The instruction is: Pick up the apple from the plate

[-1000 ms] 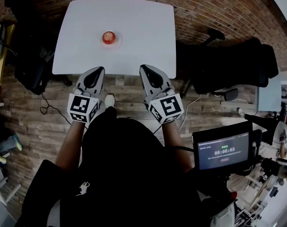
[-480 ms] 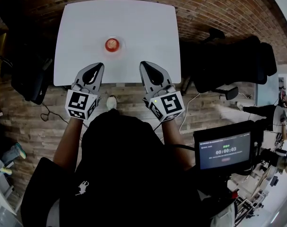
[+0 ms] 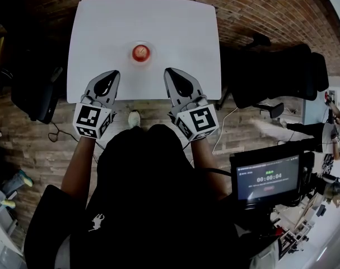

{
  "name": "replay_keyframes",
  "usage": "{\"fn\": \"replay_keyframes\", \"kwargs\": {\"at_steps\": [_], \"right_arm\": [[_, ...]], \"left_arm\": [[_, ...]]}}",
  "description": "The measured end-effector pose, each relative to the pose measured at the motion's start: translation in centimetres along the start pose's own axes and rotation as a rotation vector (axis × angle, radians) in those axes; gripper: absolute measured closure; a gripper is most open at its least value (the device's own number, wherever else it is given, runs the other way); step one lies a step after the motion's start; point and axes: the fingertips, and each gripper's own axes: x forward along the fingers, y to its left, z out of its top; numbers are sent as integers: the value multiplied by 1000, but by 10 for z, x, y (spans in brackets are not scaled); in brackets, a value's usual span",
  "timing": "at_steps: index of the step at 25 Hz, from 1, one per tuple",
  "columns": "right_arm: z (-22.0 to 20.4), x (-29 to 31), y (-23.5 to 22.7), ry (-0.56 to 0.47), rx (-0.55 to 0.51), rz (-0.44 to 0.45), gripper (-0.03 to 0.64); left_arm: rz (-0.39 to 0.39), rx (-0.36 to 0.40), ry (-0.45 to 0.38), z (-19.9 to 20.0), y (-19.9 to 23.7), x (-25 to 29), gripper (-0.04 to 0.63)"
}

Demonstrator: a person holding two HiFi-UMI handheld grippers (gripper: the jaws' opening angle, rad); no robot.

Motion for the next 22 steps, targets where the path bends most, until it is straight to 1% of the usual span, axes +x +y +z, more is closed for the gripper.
{"fn": "replay_keyframes", "kwargs": {"at_steps": [3,5,8,16,19,22], "right_arm": [[-3,9,1,7,-8,7,612],[-3,12,1,17,-9,11,612],[3,15,1,-2,-14,6,612],[2,13,-5,-2,-8,-8,612],[0,12,-5,-2,-2,-2,612],[2,13,1,-12,1,16,612]], "left_arm": [[-3,-28,5,-4,6,2,590],[-1,-33,2,-3,9,2,591],[0,-24,9,-4,12,2,591],[-12,-11,14,-2,12,8,591],[-21,-6,-4,1,6,7,591],[-9,1,-15,2,5,0,589]]}}
